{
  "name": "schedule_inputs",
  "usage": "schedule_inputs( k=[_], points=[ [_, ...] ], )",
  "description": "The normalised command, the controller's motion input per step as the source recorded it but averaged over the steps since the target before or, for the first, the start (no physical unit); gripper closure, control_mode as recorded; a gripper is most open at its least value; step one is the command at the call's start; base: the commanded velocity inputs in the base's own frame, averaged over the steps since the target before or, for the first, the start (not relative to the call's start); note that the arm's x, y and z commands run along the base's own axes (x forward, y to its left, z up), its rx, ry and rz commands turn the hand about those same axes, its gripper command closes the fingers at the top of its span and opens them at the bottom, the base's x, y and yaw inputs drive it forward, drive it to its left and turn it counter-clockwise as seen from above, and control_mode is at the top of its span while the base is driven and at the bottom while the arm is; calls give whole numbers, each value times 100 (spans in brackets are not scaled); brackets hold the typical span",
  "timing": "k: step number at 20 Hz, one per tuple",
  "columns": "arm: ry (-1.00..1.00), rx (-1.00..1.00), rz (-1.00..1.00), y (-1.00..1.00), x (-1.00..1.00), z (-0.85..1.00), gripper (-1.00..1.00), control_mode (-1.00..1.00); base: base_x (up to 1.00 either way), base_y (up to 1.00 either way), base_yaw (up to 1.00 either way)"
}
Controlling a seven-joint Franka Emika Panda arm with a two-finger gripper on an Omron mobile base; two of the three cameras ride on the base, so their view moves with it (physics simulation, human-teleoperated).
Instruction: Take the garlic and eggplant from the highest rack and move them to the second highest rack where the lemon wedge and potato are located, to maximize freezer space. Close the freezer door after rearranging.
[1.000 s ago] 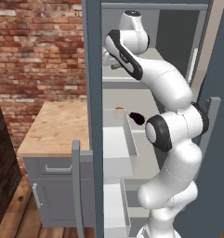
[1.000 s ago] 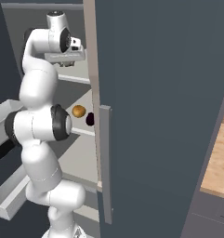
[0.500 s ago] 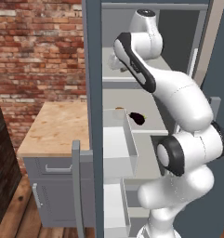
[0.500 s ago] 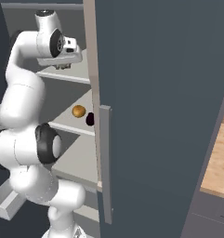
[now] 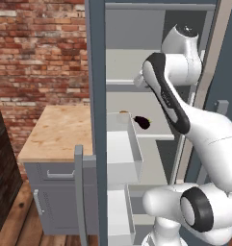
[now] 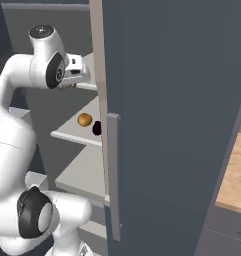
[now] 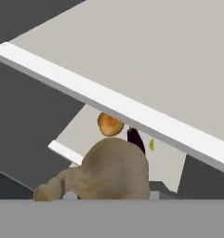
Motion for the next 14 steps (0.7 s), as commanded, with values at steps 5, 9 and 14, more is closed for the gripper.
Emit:
schedule_inputs(
  k=[5, 9, 14],
  points=[
    [0, 0, 5, -14, -100, -16, 100, -100, 0, 0, 0],
    [8, 0, 2, 0, -100, -25, 100, -100, 0, 0, 0],
    [16, 0, 0, 0, -73, -42, 100, -100, 0, 0, 0]
  ],
)
